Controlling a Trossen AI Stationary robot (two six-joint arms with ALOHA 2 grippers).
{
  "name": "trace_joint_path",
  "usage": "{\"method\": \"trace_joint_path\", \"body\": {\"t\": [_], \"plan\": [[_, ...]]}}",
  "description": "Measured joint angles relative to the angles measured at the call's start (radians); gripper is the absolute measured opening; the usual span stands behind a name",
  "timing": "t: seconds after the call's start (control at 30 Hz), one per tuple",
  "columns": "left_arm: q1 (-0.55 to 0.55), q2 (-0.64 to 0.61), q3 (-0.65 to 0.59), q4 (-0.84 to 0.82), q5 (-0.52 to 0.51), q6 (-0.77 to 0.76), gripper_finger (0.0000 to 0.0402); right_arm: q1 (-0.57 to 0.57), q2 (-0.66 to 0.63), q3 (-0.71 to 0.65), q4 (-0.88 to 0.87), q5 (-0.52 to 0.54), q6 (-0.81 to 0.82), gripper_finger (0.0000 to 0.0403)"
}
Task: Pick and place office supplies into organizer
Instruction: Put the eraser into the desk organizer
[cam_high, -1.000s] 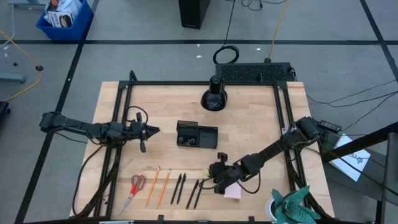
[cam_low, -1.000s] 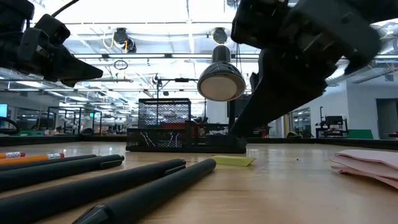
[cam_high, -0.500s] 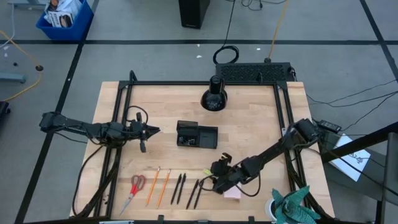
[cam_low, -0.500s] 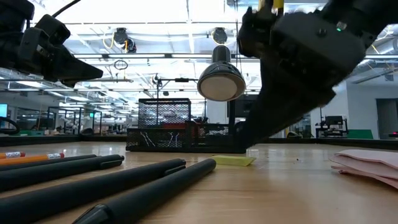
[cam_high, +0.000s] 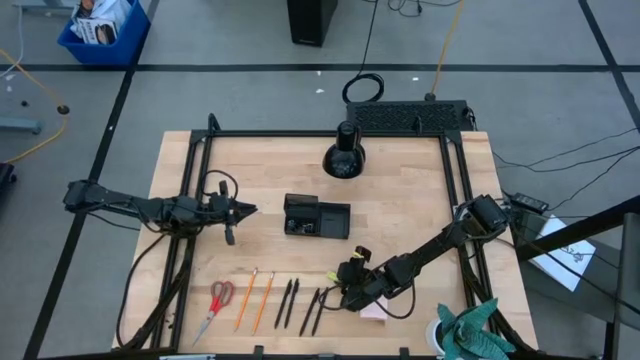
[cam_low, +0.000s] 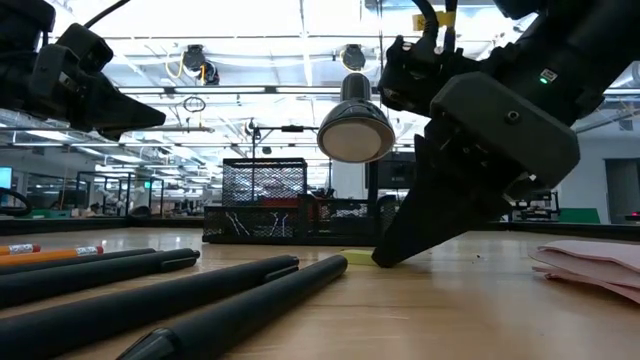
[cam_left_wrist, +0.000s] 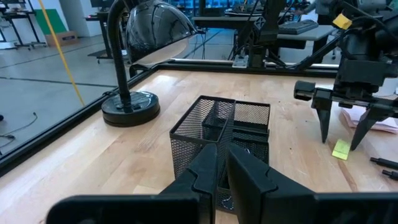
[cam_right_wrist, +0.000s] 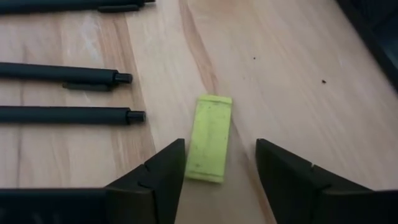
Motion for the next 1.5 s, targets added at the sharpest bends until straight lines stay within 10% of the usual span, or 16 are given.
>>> {"method": "trace_joint_path", "body": {"t": [0.53,1.5], "plan": [[0.0,0.0,0.0,0.0,0.0,0.001,0.0042,-0.008,0.005,-0.003,-0.11,-0.112,-0.251,0.0078],[0.0,0.0,0.0,0.001,0.0,0.002,0.0042,-0.031,-0.141,-0.06,0.132,-0.055,-0.393,0.0076]]}}
